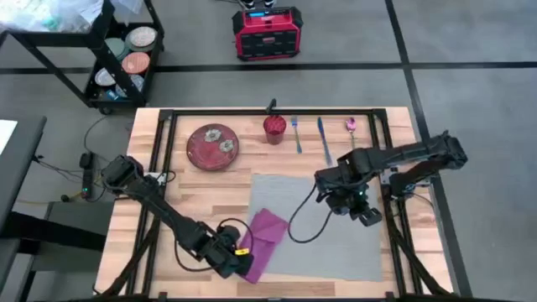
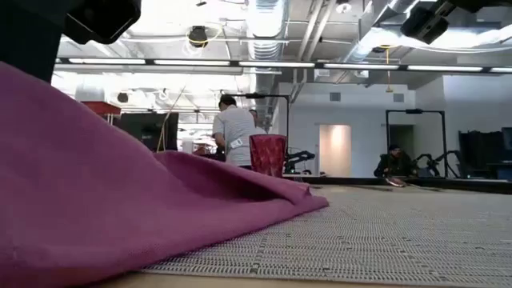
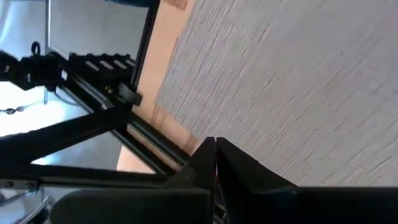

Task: Set table place
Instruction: Fold the purple napkin

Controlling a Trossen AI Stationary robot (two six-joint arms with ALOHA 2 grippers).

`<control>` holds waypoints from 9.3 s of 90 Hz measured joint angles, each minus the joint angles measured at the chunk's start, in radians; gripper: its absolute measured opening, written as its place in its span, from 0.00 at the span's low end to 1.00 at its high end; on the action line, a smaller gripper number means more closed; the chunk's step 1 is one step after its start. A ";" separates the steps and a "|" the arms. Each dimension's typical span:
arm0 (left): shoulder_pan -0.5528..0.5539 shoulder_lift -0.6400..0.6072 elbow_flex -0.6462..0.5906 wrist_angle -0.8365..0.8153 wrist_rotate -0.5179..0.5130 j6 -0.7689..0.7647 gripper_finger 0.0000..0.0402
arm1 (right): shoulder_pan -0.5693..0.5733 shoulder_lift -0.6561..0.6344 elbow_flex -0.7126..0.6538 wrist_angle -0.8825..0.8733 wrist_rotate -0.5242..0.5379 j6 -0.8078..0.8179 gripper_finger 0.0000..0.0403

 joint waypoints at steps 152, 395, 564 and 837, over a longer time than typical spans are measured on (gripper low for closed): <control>0.015 0.279 0.002 0.259 -0.148 -0.183 0.01 | -0.083 0.166 -0.011 0.485 -0.152 -0.156 0.00; -0.019 0.280 0.000 0.174 -0.260 -0.012 0.00 | 0.118 0.421 -0.077 1.018 0.312 -0.530 0.27; -0.011 0.280 0.000 0.162 -0.266 -0.020 0.00 | 0.118 0.484 -0.173 1.156 0.327 -0.541 0.21; 0.018 0.285 -0.003 0.200 -0.480 -0.379 0.00 | -0.288 0.447 -0.222 0.948 0.291 -0.149 0.00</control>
